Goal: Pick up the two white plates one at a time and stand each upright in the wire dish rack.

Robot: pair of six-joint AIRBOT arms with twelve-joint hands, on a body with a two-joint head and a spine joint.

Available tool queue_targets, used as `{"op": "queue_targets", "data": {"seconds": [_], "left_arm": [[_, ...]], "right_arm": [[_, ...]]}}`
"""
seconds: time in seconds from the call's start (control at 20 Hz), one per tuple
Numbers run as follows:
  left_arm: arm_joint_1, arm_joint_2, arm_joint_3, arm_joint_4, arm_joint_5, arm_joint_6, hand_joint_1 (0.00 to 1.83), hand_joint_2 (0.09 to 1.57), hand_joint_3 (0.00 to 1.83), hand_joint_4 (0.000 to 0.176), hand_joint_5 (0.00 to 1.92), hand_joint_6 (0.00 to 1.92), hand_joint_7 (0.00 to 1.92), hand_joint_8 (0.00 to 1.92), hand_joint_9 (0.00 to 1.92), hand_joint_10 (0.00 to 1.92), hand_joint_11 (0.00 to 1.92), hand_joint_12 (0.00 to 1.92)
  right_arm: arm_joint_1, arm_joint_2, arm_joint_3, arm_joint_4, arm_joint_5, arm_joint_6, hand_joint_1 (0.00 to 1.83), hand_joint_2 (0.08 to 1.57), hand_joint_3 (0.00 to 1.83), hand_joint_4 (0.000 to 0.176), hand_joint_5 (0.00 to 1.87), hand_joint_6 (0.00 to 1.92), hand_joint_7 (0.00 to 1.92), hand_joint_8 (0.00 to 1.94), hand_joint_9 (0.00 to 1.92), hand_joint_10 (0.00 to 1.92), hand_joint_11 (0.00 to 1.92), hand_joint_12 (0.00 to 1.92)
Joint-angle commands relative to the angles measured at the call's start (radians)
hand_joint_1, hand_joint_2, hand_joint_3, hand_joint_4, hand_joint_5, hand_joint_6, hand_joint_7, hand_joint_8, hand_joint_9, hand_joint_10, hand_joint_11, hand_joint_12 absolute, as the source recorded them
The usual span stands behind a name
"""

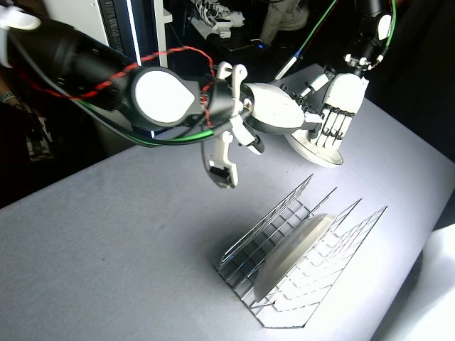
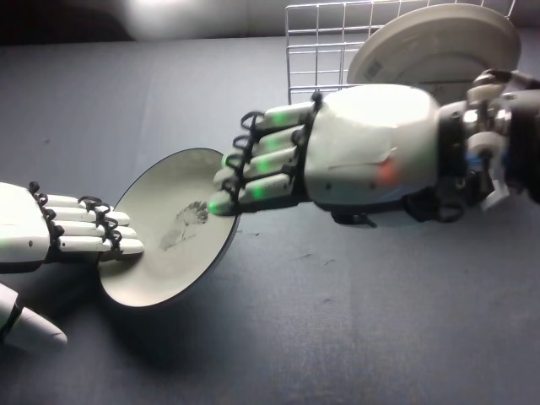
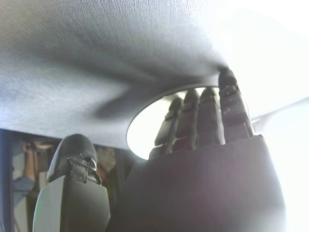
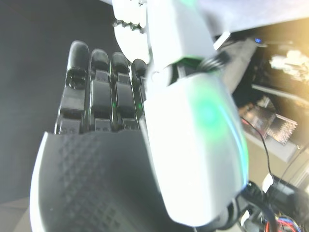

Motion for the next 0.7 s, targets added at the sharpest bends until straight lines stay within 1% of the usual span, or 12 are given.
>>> {"op": "queue_targets", "data": {"seconds": [0.0,0.15,0.2,0.25,0.4,0.45,0.5,0.55,0.65], "left_arm": [[0.029,-0.035,-0.007,0.142,-0.008,-0.014,0.0,1.11,0.0,0.0,0.01,0.0,0.0,0.0,0.0,0.0,0.0,0.0],[0.029,-0.036,-0.005,0.142,-0.008,-0.014,0.0,1.12,0.0,0.0,0.04,0.01,0.02,0.01,0.0,0.0,0.02,0.01],[0.028,-0.036,-0.004,0.142,-0.008,-0.014,0.0,1.12,0.0,0.0,0.03,0.01,0.01,0.0,0.0,0.0,0.01,0.0],[0.028,-0.036,-0.004,0.142,-0.008,-0.014,0.0,1.12,0.0,0.0,0.04,0.01,0.01,0.0,0.0,0.0,0.01,0.0],[0.028,-0.038,-0.002,0.143,-0.008,-0.014,0.0,1.1,0.0,0.0,0.02,0.0,0.0,0.0,0.0,0.0,0.0,0.0],[0.028,-0.038,-0.002,0.143,-0.008,-0.014,0.0,1.11,0.0,0.0,0.01,0.0,0.0,0.0,0.0,0.0,0.0,0.0],[0.027,-0.038,-0.001,0.143,-0.008,-0.014,0.0,1.12,0.0,0.0,0.03,0.01,0.01,0.0,0.0,0.0,0.0,0.0],[0.026,-0.039,0.001,0.143,-0.008,-0.014,0.0,1.13,0.0,0.0,0.04,0.01,0.02,0.01,0.0,0.0,0.0,0.0],[0.025,-0.039,0.002,0.143,-0.008,-0.014,0.0,1.11,0.0,0.0,0.03,0.0,0.0,0.0,0.0,0.0,0.0,0.0]], "right_arm": [[0.003,-0.007,0.007,0.037,0.056,-0.004,1.57,1.11,0.01,0.0,0.28,0.0,0.23,0.0,0.26,0.01,0.0,0.93],[-0.01,-0.071,0.046,0.037,0.038,-0.006,1.56,1.12,0.01,0.0,0.28,0.0,0.24,0.0,0.27,0.01,0.0,0.96],[-0.013,-0.091,0.058,0.037,0.034,-0.006,1.57,1.12,0.01,0.0,0.29,0.0,0.24,0.0,0.27,0.0,0.0,0.92],[-0.014,-0.108,0.068,0.037,0.031,-0.007,1.59,1.12,0.01,0.0,0.28,0.0,0.23,0.0,0.27,0.0,0.0,0.92],[-0.02,-0.163,0.104,0.037,0.021,-0.007,1.6,1.09,0.0,0.0,0.34,0.01,0.25,0.0,0.25,0.0,0.0,1.0],[-0.021,-0.18,0.118,0.037,0.02,-0.007,1.6,1.09,0.0,0.0,0.33,0.01,0.24,0.0,0.23,0.0,0.0,0.99],[-0.024,-0.2,0.132,0.037,0.02,-0.007,1.59,1.1,0.0,0.0,0.27,0.0,0.2,0.0,0.2,0.0,0.0,0.93],[-0.027,-0.217,0.145,0.037,0.02,-0.008,1.56,1.12,0.01,0.0,0.26,0.0,0.19,0.0,0.18,0.0,0.0,0.82],[-0.031,-0.247,0.169,0.037,0.02,-0.008,1.59,1.13,0.0,0.0,0.29,0.01,0.21,0.0,0.18,0.0,0.0,0.89]]}}
